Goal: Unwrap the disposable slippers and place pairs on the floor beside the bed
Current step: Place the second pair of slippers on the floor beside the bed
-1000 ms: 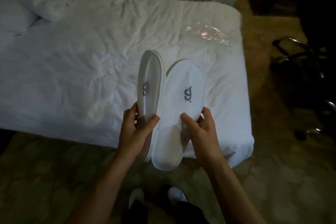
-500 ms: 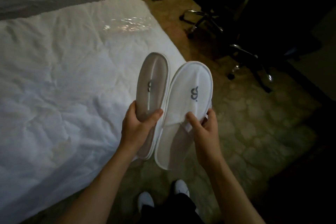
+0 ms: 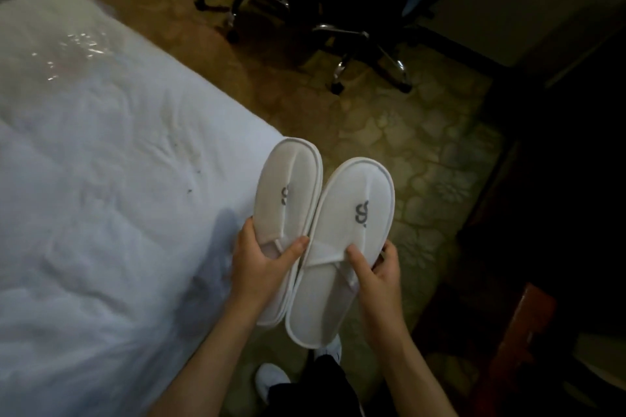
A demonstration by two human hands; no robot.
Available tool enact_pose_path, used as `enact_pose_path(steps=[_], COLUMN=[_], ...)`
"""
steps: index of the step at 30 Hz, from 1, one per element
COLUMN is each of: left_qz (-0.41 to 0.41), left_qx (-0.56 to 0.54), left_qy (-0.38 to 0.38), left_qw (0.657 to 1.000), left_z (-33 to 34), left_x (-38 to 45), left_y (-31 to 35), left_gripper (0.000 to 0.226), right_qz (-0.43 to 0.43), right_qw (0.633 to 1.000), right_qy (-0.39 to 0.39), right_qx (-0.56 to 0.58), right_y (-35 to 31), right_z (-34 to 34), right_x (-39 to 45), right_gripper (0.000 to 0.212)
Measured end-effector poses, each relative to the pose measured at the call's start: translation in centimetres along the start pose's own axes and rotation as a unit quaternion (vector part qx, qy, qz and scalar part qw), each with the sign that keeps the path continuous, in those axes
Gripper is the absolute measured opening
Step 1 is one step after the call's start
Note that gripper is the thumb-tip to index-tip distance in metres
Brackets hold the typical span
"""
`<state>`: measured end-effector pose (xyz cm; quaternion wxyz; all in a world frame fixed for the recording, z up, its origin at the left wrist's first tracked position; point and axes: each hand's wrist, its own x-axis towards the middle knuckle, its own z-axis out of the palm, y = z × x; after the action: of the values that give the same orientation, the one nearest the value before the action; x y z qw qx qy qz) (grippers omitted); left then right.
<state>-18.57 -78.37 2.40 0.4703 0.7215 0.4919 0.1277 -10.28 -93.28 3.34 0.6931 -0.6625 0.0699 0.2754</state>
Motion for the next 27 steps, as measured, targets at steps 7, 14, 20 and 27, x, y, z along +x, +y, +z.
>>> enact_pose_path(steps=[7, 14, 20, 27], left_qz=[0.0, -0.003, -0.008, -0.005], left_qx=[0.017, 0.005, 0.018, 0.037], left_qy=[-0.063, -0.111, -0.144, -0.209], left_qw=[0.998, 0.994, 0.989, 0.977], left_z=[4.6, 7.7, 9.9, 15.5], left_x=[2.1, 4.1, 6.0, 9.3], left_y=[-0.6, -4.1, -11.1, -22.0], left_gripper=[0.086, 0.076, 0.068, 0.06], right_qz=[0.029, 0.034, 0.058, 0.112], right_qw=[0.999, 0.997, 0.991, 0.975], right_qy=[0.043, 0.067, 0.122, 0.193], right_qx=[0.012, -0.008, -0.008, 0.021], right_y=[1.8, 6.0, 13.8, 27.0], right_z=[-2.2, -3.6, -3.2, -3.9], right_x=[3.5, 6.3, 7.8, 12.3], right_gripper=[0.032, 0.034, 0.034, 0.037])
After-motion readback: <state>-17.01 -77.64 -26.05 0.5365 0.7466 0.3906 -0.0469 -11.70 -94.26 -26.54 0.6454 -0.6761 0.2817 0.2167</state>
